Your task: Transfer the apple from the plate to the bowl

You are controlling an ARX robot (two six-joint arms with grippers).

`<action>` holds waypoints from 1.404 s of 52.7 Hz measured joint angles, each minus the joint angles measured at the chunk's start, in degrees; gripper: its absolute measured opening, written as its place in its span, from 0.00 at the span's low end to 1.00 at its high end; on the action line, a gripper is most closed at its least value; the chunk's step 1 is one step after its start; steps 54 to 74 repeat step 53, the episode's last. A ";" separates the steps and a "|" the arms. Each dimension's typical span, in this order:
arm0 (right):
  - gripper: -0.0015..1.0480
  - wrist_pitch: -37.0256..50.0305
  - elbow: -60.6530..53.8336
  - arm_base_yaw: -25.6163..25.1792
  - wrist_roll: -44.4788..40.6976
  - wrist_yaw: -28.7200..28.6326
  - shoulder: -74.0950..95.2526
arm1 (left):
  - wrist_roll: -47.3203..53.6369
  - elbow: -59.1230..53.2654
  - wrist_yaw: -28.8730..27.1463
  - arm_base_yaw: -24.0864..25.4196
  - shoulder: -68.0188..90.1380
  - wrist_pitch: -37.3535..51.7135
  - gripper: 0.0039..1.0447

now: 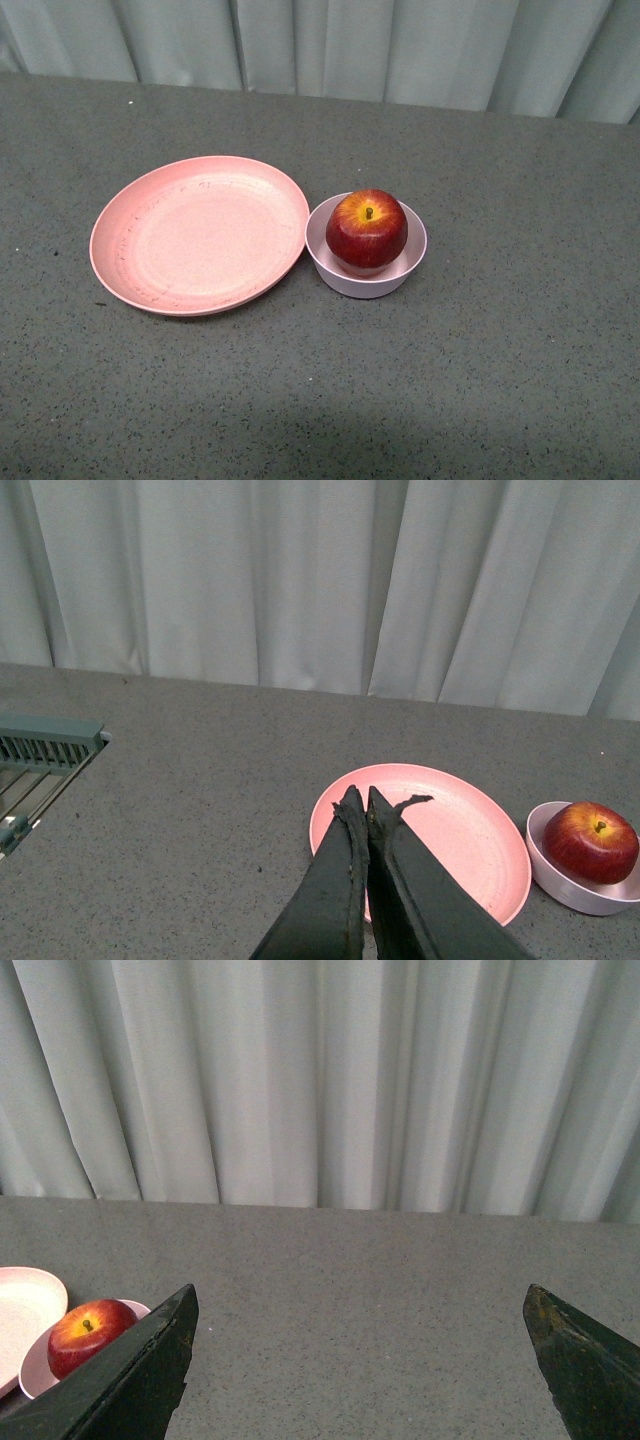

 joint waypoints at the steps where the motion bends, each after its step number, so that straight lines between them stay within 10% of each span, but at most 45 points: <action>1: 0.91 0.00 0.00 0.00 0.00 0.00 0.00 | -0.04 0.00 0.00 0.00 0.00 0.00 0.04; 30: 0.91 0.00 0.00 0.00 0.00 0.00 0.00 | 0.00 0.00 0.00 0.00 0.00 0.00 0.95; 74: 0.91 0.00 0.00 0.00 0.00 0.00 0.00 | 0.11 0.00 0.00 0.00 0.00 0.00 0.94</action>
